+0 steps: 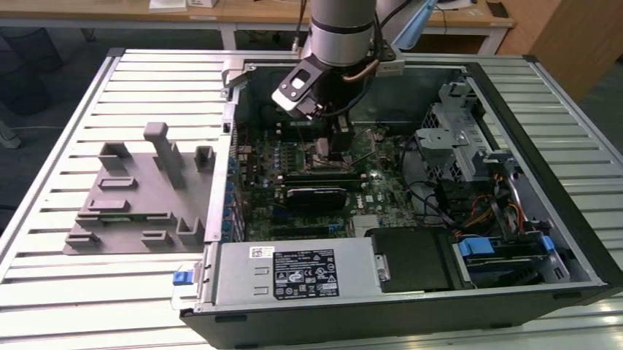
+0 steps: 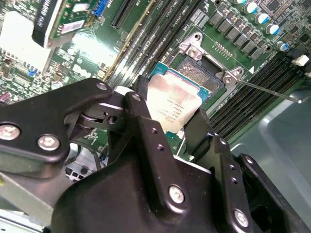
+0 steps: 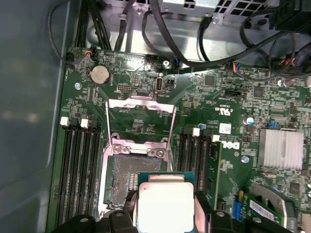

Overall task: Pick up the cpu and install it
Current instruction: 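Place the cpu into insertion slot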

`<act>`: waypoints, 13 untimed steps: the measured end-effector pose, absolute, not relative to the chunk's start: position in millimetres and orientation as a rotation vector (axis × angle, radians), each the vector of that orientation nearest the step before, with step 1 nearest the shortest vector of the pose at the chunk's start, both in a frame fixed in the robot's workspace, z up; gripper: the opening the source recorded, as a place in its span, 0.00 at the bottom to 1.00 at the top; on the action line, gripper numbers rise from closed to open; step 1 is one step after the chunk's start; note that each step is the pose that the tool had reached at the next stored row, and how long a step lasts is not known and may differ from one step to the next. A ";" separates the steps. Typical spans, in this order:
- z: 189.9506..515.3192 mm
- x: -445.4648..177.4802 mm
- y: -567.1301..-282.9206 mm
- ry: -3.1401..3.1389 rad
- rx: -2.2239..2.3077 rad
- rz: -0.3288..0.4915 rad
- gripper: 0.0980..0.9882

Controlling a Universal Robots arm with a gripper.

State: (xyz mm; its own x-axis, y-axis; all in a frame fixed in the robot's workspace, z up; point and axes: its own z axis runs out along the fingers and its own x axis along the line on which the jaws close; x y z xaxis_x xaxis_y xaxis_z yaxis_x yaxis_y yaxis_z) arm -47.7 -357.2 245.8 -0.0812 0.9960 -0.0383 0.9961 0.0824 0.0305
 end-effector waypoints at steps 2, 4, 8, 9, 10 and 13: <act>244.1 -47.7 -355.1 2.275 2.095 -0.005 0.50; 242.7 -47.7 -354.3 2.273 2.094 -0.002 0.50; 239.4 -47.7 -353.7 2.265 2.088 0.011 0.50; 238.5 -47.6 -353.4 2.261 2.092 0.012 0.50; 237.8 -47.6 -353.4 2.249 2.104 0.011 0.50; 235.2 -47.6 -352.2 2.227 2.127 0.010 0.50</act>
State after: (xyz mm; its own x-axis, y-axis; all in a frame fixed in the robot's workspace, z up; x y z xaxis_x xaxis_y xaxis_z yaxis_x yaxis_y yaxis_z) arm -47.6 -352.2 235.2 -0.0450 0.9982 -0.0399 0.9978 0.0468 0.0472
